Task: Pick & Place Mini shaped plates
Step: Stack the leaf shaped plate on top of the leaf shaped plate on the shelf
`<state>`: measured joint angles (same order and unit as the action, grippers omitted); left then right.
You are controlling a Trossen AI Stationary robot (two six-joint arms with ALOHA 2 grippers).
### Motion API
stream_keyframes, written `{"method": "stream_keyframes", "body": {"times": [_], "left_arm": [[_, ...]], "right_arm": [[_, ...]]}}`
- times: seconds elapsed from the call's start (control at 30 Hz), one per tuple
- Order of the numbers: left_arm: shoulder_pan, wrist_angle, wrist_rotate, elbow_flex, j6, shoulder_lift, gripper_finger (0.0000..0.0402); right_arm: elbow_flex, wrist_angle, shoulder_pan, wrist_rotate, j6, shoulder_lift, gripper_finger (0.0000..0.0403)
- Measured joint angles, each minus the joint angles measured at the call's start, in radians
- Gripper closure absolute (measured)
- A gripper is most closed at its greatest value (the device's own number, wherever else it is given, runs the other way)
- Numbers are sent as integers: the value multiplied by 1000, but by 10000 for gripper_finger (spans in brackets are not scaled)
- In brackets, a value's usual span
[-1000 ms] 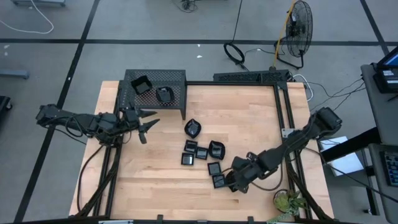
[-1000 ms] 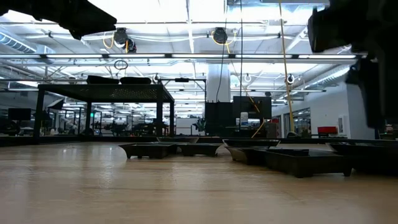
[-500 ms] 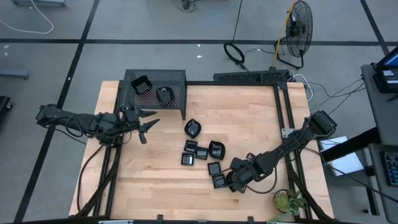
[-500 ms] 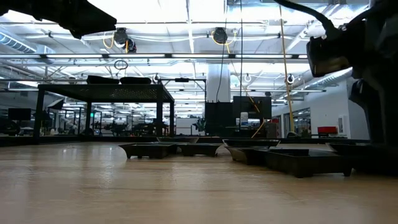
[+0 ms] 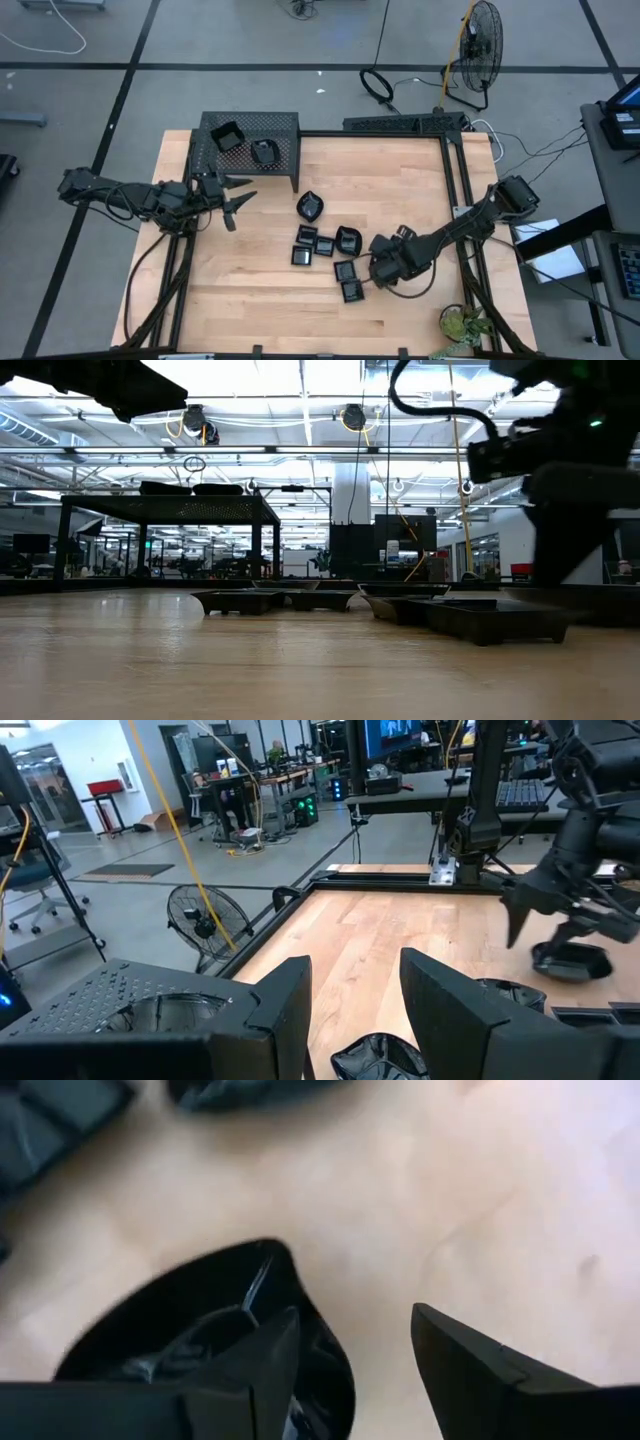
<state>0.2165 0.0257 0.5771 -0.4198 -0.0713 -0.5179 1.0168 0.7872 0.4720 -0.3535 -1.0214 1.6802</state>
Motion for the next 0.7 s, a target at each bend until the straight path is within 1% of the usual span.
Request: {"method": "stream_keyframes", "body": {"times": [0.07, 0.13, 0.2, 0.33, 0.5, 0.7], "left_arm": [[0, 0, 0, 0, -2, 0, 243], [0, 0, 0, 0, -2, 0, 243], [0, 0, 0, 0, -2, 0, 243], [0, -9, 0, 0, 0, 0, 243], [0, -17, 0, 0, 5, -1, 243], [0, -31, 0, 0, 23, -1, 243]], "right_arm": [[0, 4, -19, -61, 29, 0, 227], [0, 24, -39, -76, 43, 0, 232], [0, 61, -59, -38, 39, -5, 234], [0, 111, -82, 85, 29, -33, 232], [0, 106, -70, 96, 39, -71, 232], [-24, 57, -65, 123, 17, -71, 232]]}}
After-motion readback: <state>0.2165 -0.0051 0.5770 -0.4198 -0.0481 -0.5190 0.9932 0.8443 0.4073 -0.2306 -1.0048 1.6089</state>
